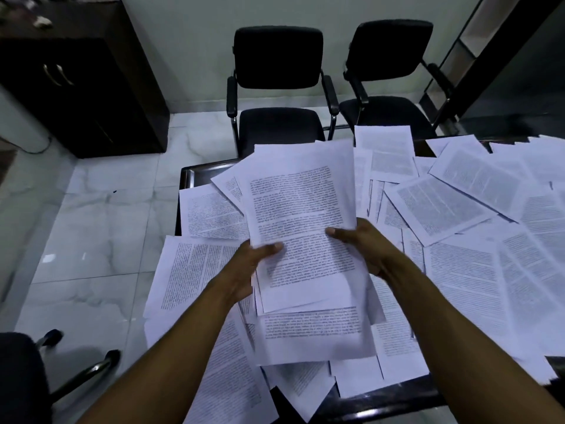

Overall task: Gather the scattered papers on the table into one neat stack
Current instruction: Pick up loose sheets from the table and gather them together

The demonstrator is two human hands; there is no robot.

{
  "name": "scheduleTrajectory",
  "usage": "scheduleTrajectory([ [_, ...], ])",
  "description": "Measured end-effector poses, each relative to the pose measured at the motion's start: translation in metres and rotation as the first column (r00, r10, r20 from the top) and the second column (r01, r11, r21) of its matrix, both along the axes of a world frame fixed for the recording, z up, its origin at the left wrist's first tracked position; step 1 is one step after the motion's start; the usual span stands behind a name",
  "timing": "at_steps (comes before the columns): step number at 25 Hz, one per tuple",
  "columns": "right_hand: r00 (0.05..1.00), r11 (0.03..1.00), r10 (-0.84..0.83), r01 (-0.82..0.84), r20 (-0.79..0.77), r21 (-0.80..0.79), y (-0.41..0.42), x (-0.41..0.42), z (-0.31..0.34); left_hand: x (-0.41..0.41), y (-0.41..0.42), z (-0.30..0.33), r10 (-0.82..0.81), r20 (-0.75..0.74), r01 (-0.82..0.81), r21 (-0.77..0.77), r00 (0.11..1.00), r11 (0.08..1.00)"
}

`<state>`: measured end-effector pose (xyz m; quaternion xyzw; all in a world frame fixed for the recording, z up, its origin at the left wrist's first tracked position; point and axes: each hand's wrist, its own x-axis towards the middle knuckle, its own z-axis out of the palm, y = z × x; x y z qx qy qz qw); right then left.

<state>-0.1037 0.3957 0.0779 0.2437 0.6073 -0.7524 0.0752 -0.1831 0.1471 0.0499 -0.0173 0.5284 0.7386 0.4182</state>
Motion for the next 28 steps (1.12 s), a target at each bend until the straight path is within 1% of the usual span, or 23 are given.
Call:
scheduleTrajectory([
  [1, 1.000, 1.000, 0.012, -0.012, -0.006, -0.017, -0.006, 0.000, -0.002, 0.003, 0.002, -0.001, -0.009, -0.047, 0.007, -0.039, 0.999, 0.999],
  [3, 0.999, 0.999, 0.040, -0.041, -0.008, -0.029, -0.013, 0.001, -0.005, 0.005, 0.005, -0.004, -0.021, -0.096, 0.014, -0.073, 0.995, 0.997],
  [6, 1.000, 0.999, -0.002, 0.003, -0.027, 0.043, -0.004, 0.000, -0.004, -0.004, 0.001, -0.008, -0.002, -0.147, -0.014, -0.109, 0.989, 0.994],
  [8, 0.992, 0.991, -0.121, 0.123, -0.040, 0.059, 0.005, -0.003, -0.002, -0.007, -0.002, -0.006, -0.025, -0.117, 0.014, -0.099, 0.993, 0.995],
  [10, 0.957, 0.958, -0.282, 0.285, -0.061, 0.042, 0.010, -0.011, 0.003, -0.006, -0.001, -0.002, -0.044, -0.114, 0.033, -0.095, 0.993, 0.995],
  [12, 0.917, 0.919, -0.388, 0.393, -0.095, 0.036, 0.016, -0.021, 0.013, -0.007, 0.000, -0.001, -0.027, -0.102, 0.018, -0.084, 0.994, 0.996],
  [13, 0.900, 0.904, -0.421, 0.427, -0.113, 0.027, 0.018, -0.025, 0.019, -0.007, 0.000, 0.000, 0.004, -0.063, -0.007, -0.037, 0.998, 0.999],
  [15, 0.867, 0.878, -0.476, 0.479, -0.145, -0.014, 0.021, -0.031, 0.033, -0.007, 0.000, 0.004, 0.096, 0.082, -0.106, 0.131, 0.992, 0.986],
  [16, 0.850, 0.866, -0.499, 0.498, -0.168, -0.050, 0.022, -0.033, 0.038, -0.005, 0.002, 0.007, 0.145, 0.170, -0.180, 0.214, 0.975, 0.960],
  [18, 0.823, 0.847, -0.531, 0.510, -0.201, -0.148, 0.020, -0.036, 0.045, 0.001, 0.007, 0.013, 0.232, 0.268, -0.311, 0.308, 0.935, 0.899],
  [20, 0.824, 0.837, -0.534, 0.484, -0.188, -0.256, 0.014, -0.035, 0.050, 0.007, 0.018, 0.017, 0.269, 0.295, -0.364, 0.345, 0.917, 0.865],
  [21, 0.836, 0.838, -0.518, 0.454, -0.182, -0.302, 0.009, -0.034, 0.051, 0.008, 0.024, 0.017, 0.269, 0.286, -0.362, 0.353, 0.920, 0.863],
  [23, 0.863, 0.861, -0.467, 0.393, -0.192, -0.324, -0.001, -0.029, 0.057, 0.008, 0.035, 0.019, 0.295, 0.243, -0.370, 0.374, 0.924, 0.851],
  [26, 0.880, 0.913, -0.390, 0.331, -0.271, -0.238, -0.005, -0.020, 0.069, 0.004, 0.045, 0.021, 0.317, 0.215, -0.381, 0.412, 0.923, 0.828],
  [28, 0.875, 0.945, -0.327, 0.314, -0.358, -0.096, 0.002, -0.016, 0.083, -0.004, 0.047, 0.025, 0.283, 0.174, -0.331, 0.399, 0.943, 0.855],
])
